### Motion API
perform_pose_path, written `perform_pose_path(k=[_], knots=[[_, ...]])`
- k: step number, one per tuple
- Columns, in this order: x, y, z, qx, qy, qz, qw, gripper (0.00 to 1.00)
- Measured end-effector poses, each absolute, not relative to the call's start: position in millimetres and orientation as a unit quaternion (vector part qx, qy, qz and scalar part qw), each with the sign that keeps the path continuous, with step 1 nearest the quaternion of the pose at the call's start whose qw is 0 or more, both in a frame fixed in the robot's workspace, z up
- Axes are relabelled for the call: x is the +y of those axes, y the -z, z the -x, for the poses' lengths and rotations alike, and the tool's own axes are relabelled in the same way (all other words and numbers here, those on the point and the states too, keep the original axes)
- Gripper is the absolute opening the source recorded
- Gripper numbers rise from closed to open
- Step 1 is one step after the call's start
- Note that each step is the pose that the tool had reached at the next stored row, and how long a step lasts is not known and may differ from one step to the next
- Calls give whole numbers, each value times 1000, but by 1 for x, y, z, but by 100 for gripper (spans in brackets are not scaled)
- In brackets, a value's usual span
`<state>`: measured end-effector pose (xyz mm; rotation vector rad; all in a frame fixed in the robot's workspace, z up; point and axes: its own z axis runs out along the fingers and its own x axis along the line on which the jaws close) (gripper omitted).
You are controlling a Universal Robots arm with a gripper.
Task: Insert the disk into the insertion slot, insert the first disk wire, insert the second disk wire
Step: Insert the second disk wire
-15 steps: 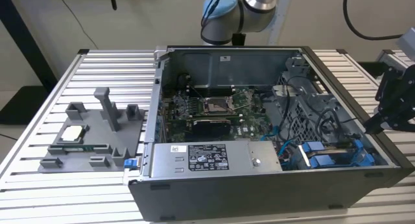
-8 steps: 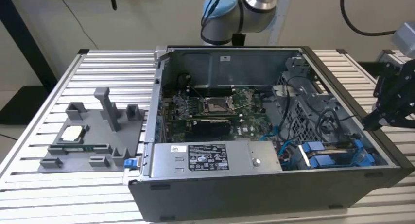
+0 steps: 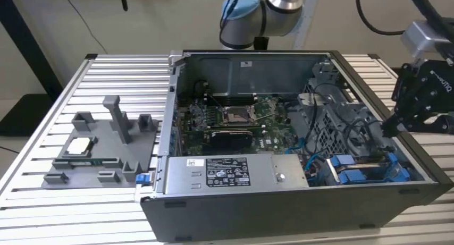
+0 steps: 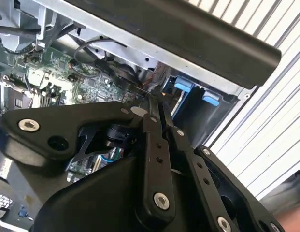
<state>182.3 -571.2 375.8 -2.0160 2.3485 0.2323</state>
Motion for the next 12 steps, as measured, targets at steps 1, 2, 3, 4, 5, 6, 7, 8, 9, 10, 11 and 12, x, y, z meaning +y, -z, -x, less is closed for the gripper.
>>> perform_pose_path(k=[1,2,3,4,5,6,7,8,9,10,11,12], knots=[[-570,-376,-179,757,-74,649,19,16],[-568,-376,-176,757,-74,649,20,16],[-566,-376,-172,757,-74,649,20,16],[-565,-376,-168,757,-74,649,20,16],[-564,-376,-165,757,-74,649,20,16],[-563,-376,-161,757,-74,649,20,16],[-563,-377,-158,757,-74,649,20,16],[-563,-378,-153,757,-74,649,20,16],[-563,-378,-149,757,-74,649,20,16],[-563,-378,-145,757,-74,649,20,16],[-563,-378,-140,757,-74,649,20,16],[-563,-378,-135,757,-73,649,22,16]])
